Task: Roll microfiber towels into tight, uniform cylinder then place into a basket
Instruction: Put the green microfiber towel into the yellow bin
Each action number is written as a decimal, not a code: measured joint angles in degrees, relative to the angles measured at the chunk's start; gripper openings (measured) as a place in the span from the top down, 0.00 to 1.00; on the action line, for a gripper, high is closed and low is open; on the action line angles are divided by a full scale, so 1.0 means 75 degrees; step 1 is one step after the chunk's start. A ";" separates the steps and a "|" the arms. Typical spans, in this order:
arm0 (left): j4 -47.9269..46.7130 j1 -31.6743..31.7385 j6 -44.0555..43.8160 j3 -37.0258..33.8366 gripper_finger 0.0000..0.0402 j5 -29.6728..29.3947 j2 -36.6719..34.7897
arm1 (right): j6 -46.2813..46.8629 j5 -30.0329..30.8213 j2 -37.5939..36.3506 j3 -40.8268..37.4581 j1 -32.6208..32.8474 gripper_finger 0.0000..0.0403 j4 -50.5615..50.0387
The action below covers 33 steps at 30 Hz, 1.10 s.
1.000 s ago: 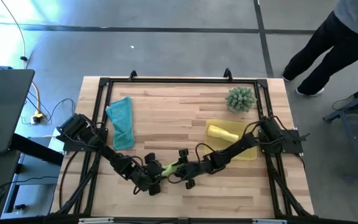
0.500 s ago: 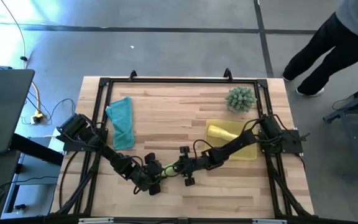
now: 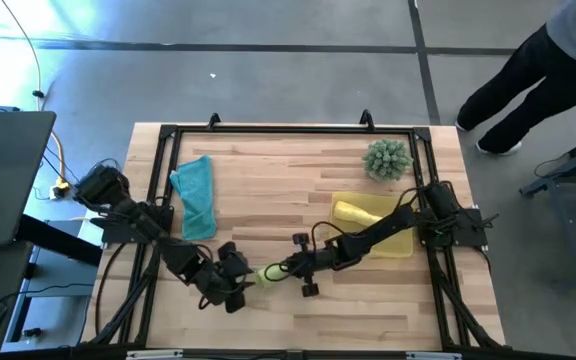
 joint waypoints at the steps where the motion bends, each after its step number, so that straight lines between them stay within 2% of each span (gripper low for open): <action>1: -0.0227 -0.0059 -0.0066 -0.0015 0.62 -0.0059 -0.0162 | -0.0043 -0.0001 -0.0153 -0.0014 -0.0019 0.99 -0.0169; 6: -0.0446 -0.0254 -0.0090 -0.0002 0.62 -0.0423 -0.0615 | -0.0172 0.0241 -0.1189 -0.0040 -0.0160 0.99 -0.1429; 13: -0.0608 -0.0259 -0.0033 0.0006 0.62 -0.0806 -0.0738 | -0.0052 0.0931 -0.2893 -0.0015 -0.0289 0.99 -0.3397; 18: -0.0775 -0.0237 -0.0081 0.0008 0.62 -0.0809 -0.0738 | 0.0916 0.1514 -0.4223 -0.0089 -0.0214 1.00 -0.5547; 22: -0.0815 -0.0237 -0.0081 0.0011 0.62 -0.0921 -0.0738 | 0.1909 0.1884 -0.5048 -0.0784 0.0126 1.00 -0.6332; 28: -0.0946 -0.0192 -0.0078 0.0011 0.62 -0.1005 -0.0738 | 0.3253 0.2569 -0.5768 -0.2558 0.0762 1.00 -0.5953; 33: -0.0984 -0.0051 -0.0029 0.0011 0.62 -0.1021 -0.0740 | 0.3794 0.2372 -0.5848 -0.3646 0.0985 1.00 -0.4875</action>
